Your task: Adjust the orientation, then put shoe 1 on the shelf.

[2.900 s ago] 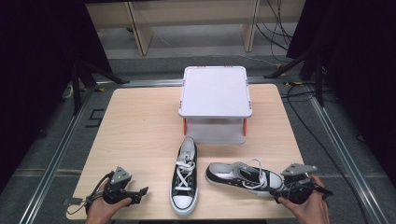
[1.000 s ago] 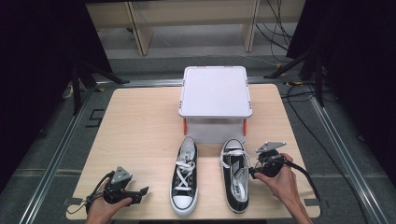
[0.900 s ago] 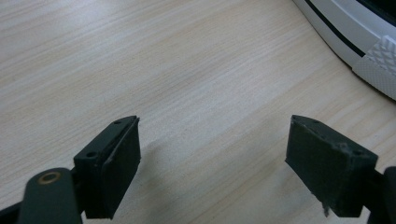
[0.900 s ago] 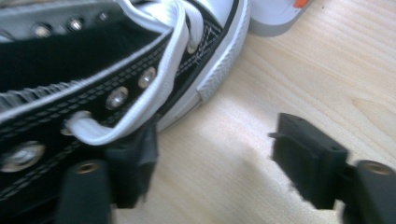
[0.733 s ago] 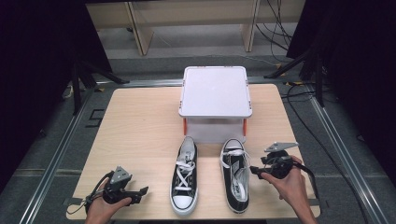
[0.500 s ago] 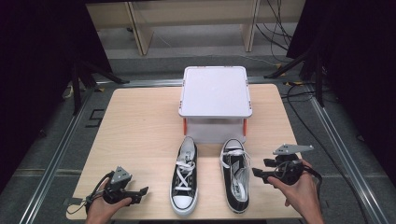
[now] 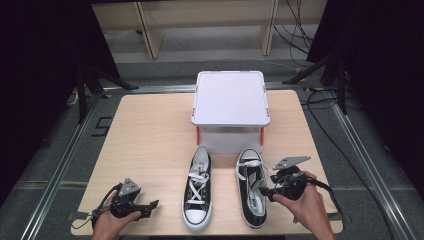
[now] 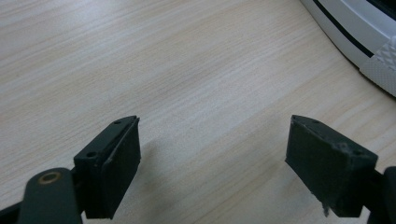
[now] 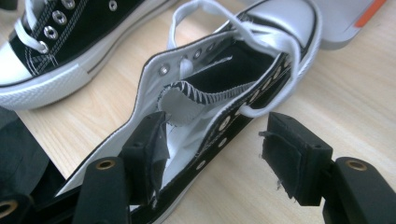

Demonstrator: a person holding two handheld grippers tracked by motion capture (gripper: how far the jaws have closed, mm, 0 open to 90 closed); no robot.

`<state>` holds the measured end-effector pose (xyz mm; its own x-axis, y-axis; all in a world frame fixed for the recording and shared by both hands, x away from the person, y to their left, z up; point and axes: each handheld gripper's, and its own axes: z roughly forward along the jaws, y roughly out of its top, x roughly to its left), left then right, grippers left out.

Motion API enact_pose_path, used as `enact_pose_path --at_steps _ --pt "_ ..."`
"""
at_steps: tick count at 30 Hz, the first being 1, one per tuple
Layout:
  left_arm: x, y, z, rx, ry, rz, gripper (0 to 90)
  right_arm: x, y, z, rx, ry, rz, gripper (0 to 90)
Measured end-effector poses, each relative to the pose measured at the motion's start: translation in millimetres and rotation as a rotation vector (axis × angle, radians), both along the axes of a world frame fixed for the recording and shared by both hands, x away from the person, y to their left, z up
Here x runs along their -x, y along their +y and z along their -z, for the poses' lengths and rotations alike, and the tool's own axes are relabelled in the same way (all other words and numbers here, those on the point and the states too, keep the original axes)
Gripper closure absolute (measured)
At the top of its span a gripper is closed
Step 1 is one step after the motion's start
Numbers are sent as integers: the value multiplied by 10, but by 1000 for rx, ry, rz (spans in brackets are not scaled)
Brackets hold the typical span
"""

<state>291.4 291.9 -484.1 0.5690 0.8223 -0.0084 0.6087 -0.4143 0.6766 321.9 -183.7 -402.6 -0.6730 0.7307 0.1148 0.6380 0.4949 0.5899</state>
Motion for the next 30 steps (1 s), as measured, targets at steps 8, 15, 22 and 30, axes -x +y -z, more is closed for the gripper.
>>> enact_pose_path --at_steps 8,15,22,30 --pt "-23 -22 20 0 -7 -18 174 -107 72 47 40 85 7 409" --pt "-21 -22 24 14 -2 -21 175 -178 137 87 85 108 12 413" --pt "-17 -15 22 18 -6 -11 174 -266 174 161 136 107 -16 471" --pt "-9 -29 24 13 5 -23 174 -295 188 184 157 132 -37 602"
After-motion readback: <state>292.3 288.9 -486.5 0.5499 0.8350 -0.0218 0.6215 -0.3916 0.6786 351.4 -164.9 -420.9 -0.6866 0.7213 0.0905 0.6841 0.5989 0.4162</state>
